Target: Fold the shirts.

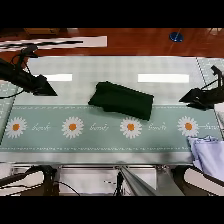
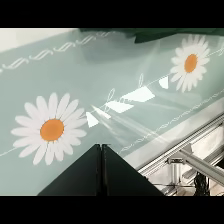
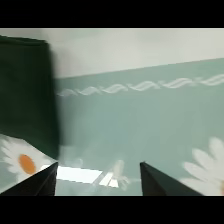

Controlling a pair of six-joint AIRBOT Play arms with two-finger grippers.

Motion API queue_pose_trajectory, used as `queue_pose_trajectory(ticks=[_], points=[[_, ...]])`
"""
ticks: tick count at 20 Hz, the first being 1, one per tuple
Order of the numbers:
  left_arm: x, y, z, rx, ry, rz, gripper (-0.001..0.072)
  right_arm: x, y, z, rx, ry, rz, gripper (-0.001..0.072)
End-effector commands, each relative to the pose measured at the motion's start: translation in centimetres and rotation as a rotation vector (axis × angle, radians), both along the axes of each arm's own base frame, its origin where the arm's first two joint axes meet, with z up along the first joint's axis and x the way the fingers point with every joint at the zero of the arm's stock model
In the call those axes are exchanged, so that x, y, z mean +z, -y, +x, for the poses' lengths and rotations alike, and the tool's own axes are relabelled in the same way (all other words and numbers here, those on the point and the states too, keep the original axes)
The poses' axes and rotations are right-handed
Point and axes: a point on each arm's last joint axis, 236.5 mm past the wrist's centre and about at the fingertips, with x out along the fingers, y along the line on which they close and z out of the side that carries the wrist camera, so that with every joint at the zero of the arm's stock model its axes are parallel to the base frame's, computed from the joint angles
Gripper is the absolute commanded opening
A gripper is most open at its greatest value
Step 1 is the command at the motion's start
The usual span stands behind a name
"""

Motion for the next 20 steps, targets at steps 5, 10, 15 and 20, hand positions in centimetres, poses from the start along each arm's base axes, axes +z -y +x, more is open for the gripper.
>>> queue_pose_trajectory(ticks=[5,10,15,20], points=[[-0.3,-0.3,-1.3,-0.012,-0.034,0.02,0.0026,-7.3,-6.9,0.7,-0.164,0.027,0.16,0.0587],[0.0,-0.1,-1.3,0.022,-0.056,0.011,0.0026,-8.7,-15.6,2.6,-0.116,0.036,0.309,0.0586],[0.6,2.1,-2.5,-0.05,-0.054,0.013,0.0026,-7.7,-17.3,4.7,-0.147,0.086,0.343,0.0022],[0.9,4.4,-3.4,-0.124,-0.042,0.015,0.0026,3.3,-14.9,5.8,0.001,0.277,0.44,0.0027]])
